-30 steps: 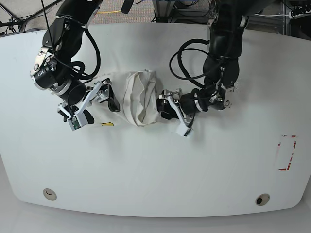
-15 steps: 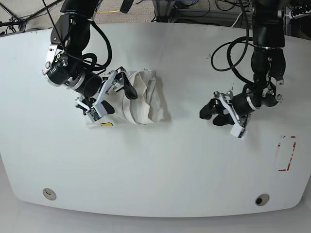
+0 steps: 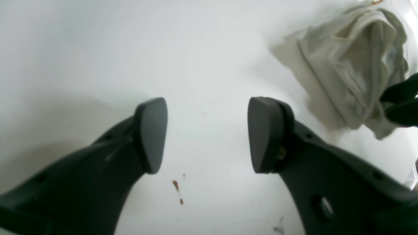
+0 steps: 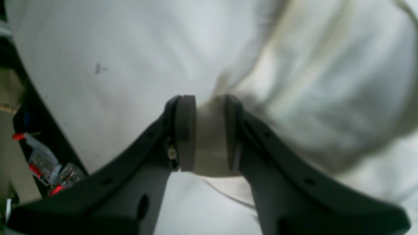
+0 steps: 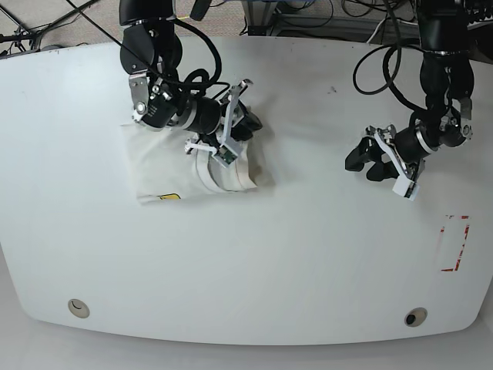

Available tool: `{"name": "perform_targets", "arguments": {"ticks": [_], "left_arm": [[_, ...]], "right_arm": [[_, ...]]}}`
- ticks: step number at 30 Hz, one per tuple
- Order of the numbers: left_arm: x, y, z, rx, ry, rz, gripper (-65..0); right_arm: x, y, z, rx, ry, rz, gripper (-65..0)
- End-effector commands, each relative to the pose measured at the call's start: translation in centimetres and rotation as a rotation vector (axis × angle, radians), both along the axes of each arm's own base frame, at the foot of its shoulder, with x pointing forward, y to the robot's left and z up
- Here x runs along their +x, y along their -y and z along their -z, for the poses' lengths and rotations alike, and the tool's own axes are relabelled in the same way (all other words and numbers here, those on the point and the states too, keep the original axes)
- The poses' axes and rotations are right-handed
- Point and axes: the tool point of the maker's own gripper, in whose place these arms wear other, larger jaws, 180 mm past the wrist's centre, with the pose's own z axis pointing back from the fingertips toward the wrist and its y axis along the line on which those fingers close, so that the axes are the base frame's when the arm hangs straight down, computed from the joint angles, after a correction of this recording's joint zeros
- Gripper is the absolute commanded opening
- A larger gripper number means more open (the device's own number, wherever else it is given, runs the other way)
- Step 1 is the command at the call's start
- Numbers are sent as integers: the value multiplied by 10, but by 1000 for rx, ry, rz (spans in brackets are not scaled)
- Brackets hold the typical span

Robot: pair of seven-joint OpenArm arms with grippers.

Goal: Fold the T-shirt properly
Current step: 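Release the left gripper and press the folded bundle with the right gripper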

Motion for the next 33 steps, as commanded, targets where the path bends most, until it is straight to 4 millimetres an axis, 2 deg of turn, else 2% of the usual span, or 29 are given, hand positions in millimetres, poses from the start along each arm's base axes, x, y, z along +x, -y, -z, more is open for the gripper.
{"name": "perform_targets", "arguments": {"ticks": [1, 7, 11, 14, 21, 23, 27, 31, 33], "left_arm": [[9, 1, -18, -11, 61, 6, -283], [9, 2, -19, -10, 63, 11, -283], [11, 5, -23, -9, 76, 19, -283], [11, 11, -33, -3, 107, 35, -283], [-7, 68, -40, -1, 133, 217, -283], [-12, 82, -39, -5, 130, 261, -283], [-18, 91, -37, -12, 120, 288, -283], [-19, 94, -38, -15, 126, 294, -283], [-26, 102, -36, -38, 116, 296, -285]], "right_arm": [[4, -9, -6, -4, 44, -24, -506], [3, -13, -5, -25, 52, -25, -507], [9, -5, -36, -5, 151, -25, -507], [13, 14, -45, -10, 171, 32, -506], [46, 70, -67, -39, 252, 150, -506], [55, 80, -66, -58, 255, 162, -507], [72, 89, -66, -72, 255, 172, -510], [90, 94, -50, -64, 199, 186, -510], [97, 94, -42, -39, 176, 200, -510]]}}
